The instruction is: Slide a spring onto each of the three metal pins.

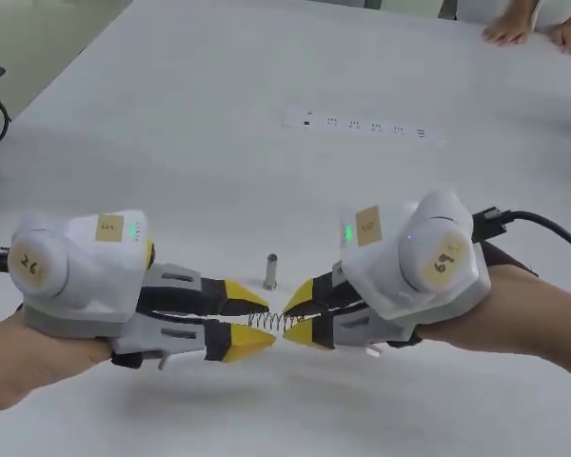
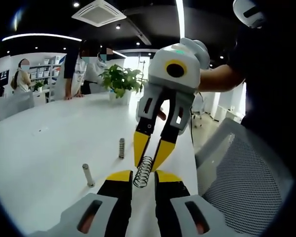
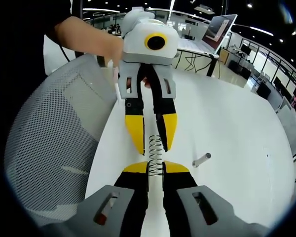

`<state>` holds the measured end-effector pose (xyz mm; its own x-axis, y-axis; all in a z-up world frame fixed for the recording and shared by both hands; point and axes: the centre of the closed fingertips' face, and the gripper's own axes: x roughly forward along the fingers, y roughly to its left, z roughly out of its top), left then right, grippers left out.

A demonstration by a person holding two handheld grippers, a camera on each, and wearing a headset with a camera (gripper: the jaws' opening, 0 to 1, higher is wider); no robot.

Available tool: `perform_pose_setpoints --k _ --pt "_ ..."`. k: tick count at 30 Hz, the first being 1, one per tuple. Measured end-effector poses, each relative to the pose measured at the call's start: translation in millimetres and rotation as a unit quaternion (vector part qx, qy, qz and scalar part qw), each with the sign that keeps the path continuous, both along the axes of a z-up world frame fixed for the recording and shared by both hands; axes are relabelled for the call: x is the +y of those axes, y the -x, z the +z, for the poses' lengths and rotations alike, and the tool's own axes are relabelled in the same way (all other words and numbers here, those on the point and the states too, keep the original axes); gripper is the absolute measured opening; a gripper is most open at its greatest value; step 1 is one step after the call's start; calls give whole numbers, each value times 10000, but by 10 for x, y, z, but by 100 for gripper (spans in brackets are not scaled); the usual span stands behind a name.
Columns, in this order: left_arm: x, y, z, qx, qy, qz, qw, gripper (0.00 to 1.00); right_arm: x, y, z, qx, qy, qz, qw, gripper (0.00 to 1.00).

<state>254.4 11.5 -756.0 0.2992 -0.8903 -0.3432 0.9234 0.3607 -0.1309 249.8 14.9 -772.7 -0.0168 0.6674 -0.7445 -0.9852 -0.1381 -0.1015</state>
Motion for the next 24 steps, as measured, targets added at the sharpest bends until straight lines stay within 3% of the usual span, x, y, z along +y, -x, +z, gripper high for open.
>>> perform_pose_setpoints --k 6,8,24 --pt "-10 1 9 -10 -6 -27 10000 7 5 10 23 7 -39 14 10000 7" --pt "-10 -5 22 110 87 19 9999 8 3 7 33 10 -54 12 10000 7" --pt "-32 22 30 -13 29 -57 10000 4 -13 20 61 12 -111 -13 9999 7"
